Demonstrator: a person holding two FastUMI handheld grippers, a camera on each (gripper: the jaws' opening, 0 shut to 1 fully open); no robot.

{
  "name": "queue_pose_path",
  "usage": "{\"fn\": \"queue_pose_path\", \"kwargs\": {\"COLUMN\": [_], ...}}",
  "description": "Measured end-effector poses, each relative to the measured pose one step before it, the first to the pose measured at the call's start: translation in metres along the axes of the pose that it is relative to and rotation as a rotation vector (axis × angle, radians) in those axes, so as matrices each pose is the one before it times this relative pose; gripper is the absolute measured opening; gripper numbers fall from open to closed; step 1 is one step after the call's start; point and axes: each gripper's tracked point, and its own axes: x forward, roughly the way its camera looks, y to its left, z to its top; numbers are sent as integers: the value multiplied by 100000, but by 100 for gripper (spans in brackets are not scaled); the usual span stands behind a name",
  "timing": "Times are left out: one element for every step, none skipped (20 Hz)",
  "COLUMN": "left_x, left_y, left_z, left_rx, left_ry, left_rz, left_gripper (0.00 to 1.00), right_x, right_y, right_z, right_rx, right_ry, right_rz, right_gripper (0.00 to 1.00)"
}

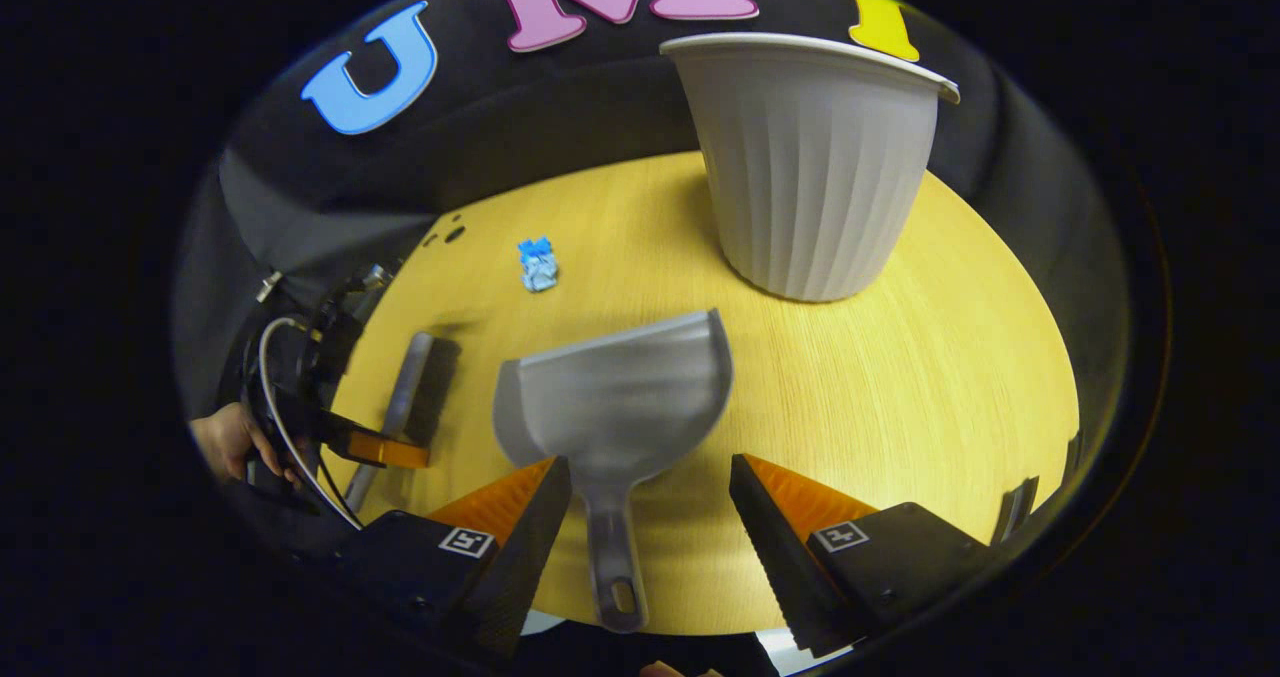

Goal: Pick up the small broom and dustpan from the desktop, sweep the trash into the dustpan with the broom, and then empty the trash into the garbage bin.

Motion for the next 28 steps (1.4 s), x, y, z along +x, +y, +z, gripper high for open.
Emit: {"fn": "queue_pose_path", "kwargs": {"left_x": [-5,-13,-40,1,48,-23,41,-55,-15,34,15,18,0,15,32,7,1,10,-56,-9,53,-11,-40,19,-18,15,-72,-3], "left_y": [2,31,1,38,-61,-9,-63,47,-2,-11,-26,12,-4,49,32,18,13,28,-60,45,-6,16,59,6,84,152,42,-152], "left_z": [21,-30,-13,44,55,-61,159,-38,61,-59,11,-74,97,106,231,43,91,-63,45,-56,67,0,-22,69,7,76,37,42], "left_rx": [1388,1251,558,-116,-218,58,681,1271,1255,1262,1248,964,593,376,122,-401,-531,-400,-57,-105,-39,-245,-610,-928,-1355,-1650,-1444,-1278], "left_ry": [-540,-1028,-944,-1159,-334,19,-729,-542,-793,-552,-330,-121,89,-389,-588,-433,-906,-237,-605,-79,-142,-11,-11,-31,-20,44,116,469], "left_rz": [-397,-307,-90,250,324,69,-298,-536,-387,-438,-227,-5,204,289,119,-25,-121,-145,-327,-304,-309,-176,-105,-76,-42,336,-106,-848], "left_gripper": [26,27,25,26,26,26,26,27,27,27,27,25,25,25,27,27,25,25,26,26,26,26,26,26,26,25,25,25], "right_x": [-75,51,37,104,119,125,204,332,371,191,242,391,375,420,585,670,619,536,507,427,425,411,291,299,166,226,54,149], "right_y": [258,352,596,371,129,214,112,25,45,249,383,221,302,327,434,96,-162,-38,-3,-40,-193,-58,-202,37,-35,-232,-173,-38], "right_z": [-249,-53,-91,-291,-162,-111,-52,-87,-137,-239,-155,-305,-410,-394,-532,-464,-374,-137,81,109,207,158,-8,-74,-114,-65,2,165], "right_rx": [2289,2428,1179,-708,-1568,-1934,-1746,-1822,-1775,-1286,-1253,-1452,-1867,-1670,-1759,-1581,-1089,-572,-441,-885,-1169,-860,-395,-302,-745,-883,-696,78], "right_ry": [2766,1577,1602,1382,1426,1207,956,949,1233,1646,1356,1866,2187,1863,1384,1648,1758,1197,466,59,-408,-324,124,257,366,110,-51,-878], "right_rz": [-324,280,372,-640,-1234,-1199,-1724,-1452,-1557,-643,-68,-375,-319,-637,-245,-841,-1553,-995,-538,-782,-1092,-355,-308,254,271,-289,195,561], "right_gripper": [99,99,99,99,99,99,99,99,99,99,99,99,99,99,99,99,99,99,99,99,99,99,98,98,95,92,78,70]}}
